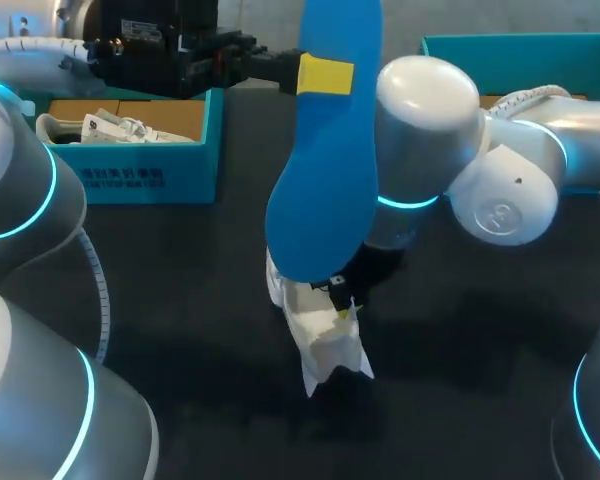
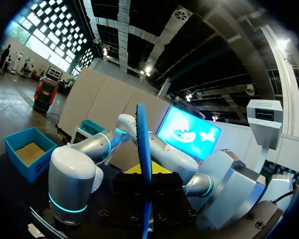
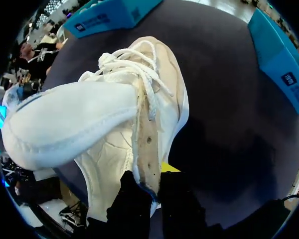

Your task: Take the shoe out of the shoebox, open the shoe tongue, remove and reinsert the insole, then place the shoe into the shoebox

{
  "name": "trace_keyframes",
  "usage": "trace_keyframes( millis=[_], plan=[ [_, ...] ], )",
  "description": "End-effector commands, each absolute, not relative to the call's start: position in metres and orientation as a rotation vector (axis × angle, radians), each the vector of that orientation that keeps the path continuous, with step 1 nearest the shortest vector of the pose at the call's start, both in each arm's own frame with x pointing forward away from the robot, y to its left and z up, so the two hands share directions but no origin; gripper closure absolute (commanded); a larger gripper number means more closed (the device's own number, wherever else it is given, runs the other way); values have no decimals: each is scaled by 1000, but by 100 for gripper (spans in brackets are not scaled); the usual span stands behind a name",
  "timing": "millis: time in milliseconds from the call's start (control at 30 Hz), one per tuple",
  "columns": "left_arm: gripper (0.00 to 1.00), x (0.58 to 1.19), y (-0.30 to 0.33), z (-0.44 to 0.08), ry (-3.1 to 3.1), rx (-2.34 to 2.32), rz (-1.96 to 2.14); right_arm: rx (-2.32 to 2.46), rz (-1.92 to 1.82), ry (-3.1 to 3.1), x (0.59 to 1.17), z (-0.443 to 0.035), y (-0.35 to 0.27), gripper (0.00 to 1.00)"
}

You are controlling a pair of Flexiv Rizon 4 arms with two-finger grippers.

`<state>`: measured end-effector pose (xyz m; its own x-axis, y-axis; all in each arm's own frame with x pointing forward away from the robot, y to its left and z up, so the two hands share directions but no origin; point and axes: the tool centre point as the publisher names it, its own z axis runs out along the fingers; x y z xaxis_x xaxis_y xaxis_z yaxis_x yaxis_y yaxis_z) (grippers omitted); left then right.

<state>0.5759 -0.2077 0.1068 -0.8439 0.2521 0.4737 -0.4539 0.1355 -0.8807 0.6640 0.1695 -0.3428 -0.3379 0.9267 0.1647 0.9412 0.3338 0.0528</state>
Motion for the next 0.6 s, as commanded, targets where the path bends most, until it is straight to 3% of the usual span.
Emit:
trace_keyframes(
  millis=[33, 600],
  plan=[
    [100, 576, -209, 107, -1898, 193, 1758, -1779, -245, -2458, 660, -348, 167, 100],
    [100, 576, -209, 107, -1898, 193, 1758, -1957, -292, -2288, 644, -372, 146, 100]
  ],
)
